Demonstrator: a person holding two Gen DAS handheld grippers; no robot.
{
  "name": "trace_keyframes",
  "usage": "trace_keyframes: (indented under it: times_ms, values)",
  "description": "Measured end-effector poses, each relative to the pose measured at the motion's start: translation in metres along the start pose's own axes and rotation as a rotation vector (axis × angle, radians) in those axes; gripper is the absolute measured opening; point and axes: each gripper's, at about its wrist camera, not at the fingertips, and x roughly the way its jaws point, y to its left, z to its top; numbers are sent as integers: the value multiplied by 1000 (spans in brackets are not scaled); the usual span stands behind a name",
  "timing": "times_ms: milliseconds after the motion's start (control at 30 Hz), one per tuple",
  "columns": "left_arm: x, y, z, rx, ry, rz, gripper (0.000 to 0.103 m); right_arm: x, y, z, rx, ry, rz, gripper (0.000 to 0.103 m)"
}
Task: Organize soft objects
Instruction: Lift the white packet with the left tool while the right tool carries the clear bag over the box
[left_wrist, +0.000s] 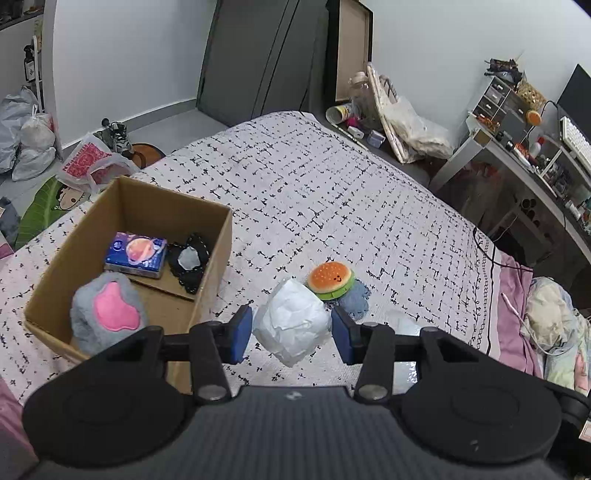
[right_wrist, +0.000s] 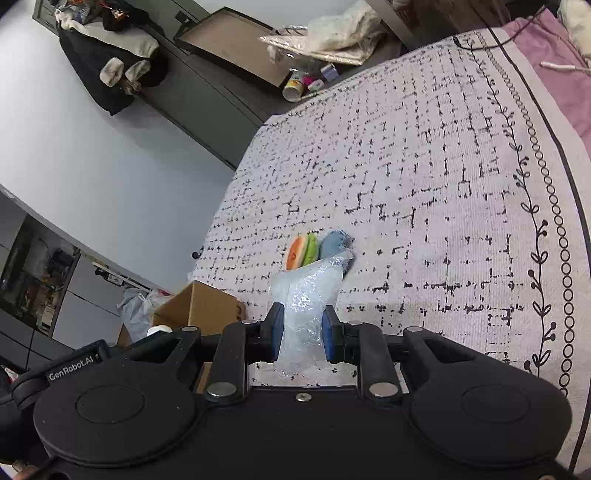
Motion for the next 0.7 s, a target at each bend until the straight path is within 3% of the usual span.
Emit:
trace_keyframes:
  times_ms: [700]
  values:
    - [-35,38,14,-35,-55,-34,45,-11,41,-13,-58,-38,0,22]
